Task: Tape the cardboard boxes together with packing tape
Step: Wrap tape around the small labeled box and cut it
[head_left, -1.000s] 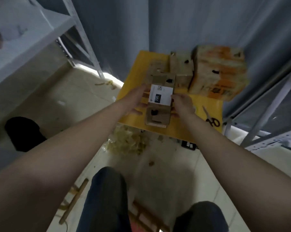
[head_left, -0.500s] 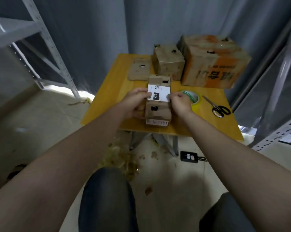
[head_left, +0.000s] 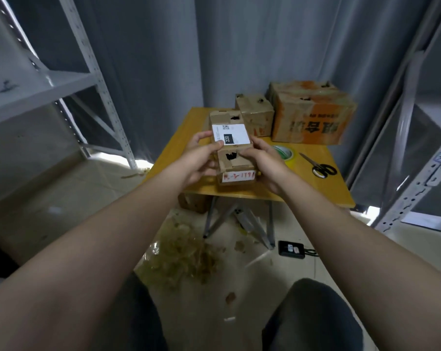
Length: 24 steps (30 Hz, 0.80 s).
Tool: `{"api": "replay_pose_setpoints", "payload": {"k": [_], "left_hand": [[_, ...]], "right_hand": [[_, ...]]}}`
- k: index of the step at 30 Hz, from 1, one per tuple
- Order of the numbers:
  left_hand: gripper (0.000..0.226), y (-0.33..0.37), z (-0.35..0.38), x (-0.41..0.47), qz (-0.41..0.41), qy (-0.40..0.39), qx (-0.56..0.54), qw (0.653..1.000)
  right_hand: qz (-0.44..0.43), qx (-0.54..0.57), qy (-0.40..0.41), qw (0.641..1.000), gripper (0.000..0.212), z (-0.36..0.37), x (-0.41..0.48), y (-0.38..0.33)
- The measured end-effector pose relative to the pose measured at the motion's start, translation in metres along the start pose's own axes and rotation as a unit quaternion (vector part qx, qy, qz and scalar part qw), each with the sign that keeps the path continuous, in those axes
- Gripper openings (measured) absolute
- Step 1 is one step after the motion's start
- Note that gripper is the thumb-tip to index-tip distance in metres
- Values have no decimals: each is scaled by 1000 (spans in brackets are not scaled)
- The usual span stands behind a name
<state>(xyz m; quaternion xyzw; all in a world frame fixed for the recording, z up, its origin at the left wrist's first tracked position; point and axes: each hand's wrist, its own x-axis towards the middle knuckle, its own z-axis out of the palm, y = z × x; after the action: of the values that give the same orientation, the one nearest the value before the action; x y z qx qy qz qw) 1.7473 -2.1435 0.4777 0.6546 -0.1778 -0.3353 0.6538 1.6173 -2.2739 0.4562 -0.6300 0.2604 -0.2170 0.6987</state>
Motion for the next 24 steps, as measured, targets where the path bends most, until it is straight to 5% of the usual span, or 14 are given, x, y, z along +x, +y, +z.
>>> {"api": "replay_pose_setpoints", "payload": {"k": [24], "left_hand": [[54,-4,-2,59,45,-15,-19,999]], "right_hand": [[-43,-124,45,990,92,9,60,9]]}}
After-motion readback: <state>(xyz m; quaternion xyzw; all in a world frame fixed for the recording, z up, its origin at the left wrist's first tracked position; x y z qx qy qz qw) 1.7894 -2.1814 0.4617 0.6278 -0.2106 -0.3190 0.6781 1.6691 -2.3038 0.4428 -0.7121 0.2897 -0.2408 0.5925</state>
